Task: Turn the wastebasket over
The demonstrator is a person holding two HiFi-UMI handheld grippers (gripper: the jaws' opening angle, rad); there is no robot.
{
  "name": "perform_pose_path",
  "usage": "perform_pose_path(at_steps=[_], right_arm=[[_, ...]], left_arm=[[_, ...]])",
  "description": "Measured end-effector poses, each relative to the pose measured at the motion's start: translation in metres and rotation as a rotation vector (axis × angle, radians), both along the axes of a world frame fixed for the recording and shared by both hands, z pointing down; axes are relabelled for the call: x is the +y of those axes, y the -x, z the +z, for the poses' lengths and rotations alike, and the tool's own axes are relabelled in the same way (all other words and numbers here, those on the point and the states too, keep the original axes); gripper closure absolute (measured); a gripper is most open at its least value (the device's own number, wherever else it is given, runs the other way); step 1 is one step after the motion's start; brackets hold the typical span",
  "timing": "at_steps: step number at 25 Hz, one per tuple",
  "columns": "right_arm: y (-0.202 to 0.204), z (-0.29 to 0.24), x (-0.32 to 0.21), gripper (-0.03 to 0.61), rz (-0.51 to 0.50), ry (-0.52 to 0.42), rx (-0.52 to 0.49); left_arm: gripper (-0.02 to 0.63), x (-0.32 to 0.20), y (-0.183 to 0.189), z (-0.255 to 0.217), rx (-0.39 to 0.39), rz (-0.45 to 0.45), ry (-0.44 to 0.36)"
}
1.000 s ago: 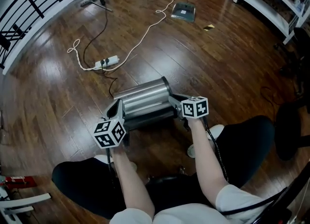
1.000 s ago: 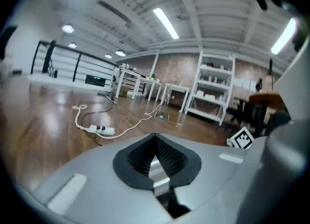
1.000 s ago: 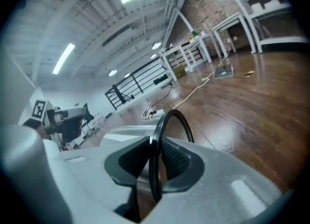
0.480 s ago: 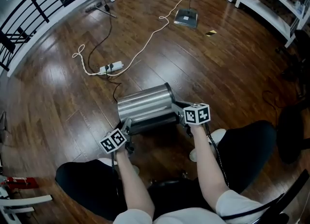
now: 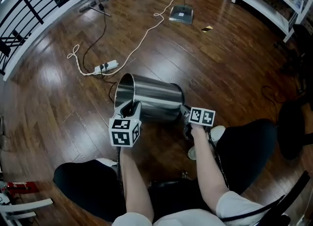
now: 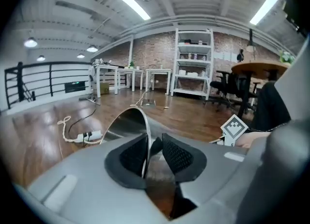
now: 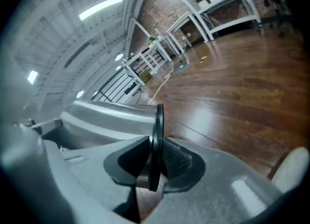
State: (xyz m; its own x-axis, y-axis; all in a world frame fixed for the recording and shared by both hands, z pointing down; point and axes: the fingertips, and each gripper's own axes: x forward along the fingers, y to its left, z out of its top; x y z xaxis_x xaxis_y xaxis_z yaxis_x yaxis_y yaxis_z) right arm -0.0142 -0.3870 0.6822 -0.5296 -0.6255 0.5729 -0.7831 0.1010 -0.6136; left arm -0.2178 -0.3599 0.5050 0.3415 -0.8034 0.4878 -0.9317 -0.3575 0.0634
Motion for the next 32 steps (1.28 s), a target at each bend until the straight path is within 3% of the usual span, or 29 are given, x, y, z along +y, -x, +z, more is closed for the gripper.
perform_pose_path(at_steps=[4, 7, 9, 12, 13, 14, 15, 18, 21, 24, 28, 32], right_arm=[[-0.001, 0.05, 0.016, 0.514, 0.141, 0.107, -0.042], [-0.006, 0.069, 0.025, 0.569, 0.036, 0.169, 0.105], [-0.001, 0.089, 0.042, 0.597, -0.06, 0.214, 0.177], [0.015, 0.115, 0.076, 0.595, -0.048, 0.303, 0.029], [0.019, 0.12, 0.084, 0.578, -0.015, 0.322, -0.009], [0.018, 0.124, 0.089, 0.484, 0.012, 0.33, 0.001], [0.013, 0.127, 0.093, 0.448, 0.028, 0.327, 0.044], [-0.013, 0.121, 0.094, 0.434, 0.084, 0.278, 0.122], [-0.025, 0.088, 0.083, 0.434, 0.127, 0.168, 0.07], [-0.024, 0.033, 0.07, 0.434, 0.086, -0.019, 0.034], [-0.019, -0.05, 0.072, 0.434, 0.01, -0.288, -0.001], [-0.006, -0.114, 0.098, 0.432, -0.05, -0.453, 0.03]], left_arm=[[0.514, -0.006, -0.048, 0.004, -0.221, 0.151, -0.046], [0.513, 0.001, -0.093, 0.019, -0.362, 0.214, -0.058], [0.514, 0.016, -0.123, 0.031, -0.483, 0.308, -0.076], [0.514, 0.043, -0.16, 0.063, -0.653, 0.494, -0.083], [0.521, 0.051, -0.166, 0.076, -0.706, 0.532, -0.086], [0.521, 0.057, -0.169, 0.086, -0.75, 0.544, -0.108], [0.499, 0.06, -0.17, 0.09, -0.775, 0.54, -0.15], [0.5, 0.062, -0.17, 0.089, -0.746, 0.54, -0.217], [0.508, 0.065, -0.167, 0.086, -0.62, 0.497, -0.173], [0.384, 0.08, -0.157, 0.075, -0.491, 0.388, -0.137], [0.365, 0.115, -0.145, 0.048, -0.349, 0.267, -0.165], [0.361, 0.141, -0.124, -0.009, -0.143, 0.11, -0.277]])
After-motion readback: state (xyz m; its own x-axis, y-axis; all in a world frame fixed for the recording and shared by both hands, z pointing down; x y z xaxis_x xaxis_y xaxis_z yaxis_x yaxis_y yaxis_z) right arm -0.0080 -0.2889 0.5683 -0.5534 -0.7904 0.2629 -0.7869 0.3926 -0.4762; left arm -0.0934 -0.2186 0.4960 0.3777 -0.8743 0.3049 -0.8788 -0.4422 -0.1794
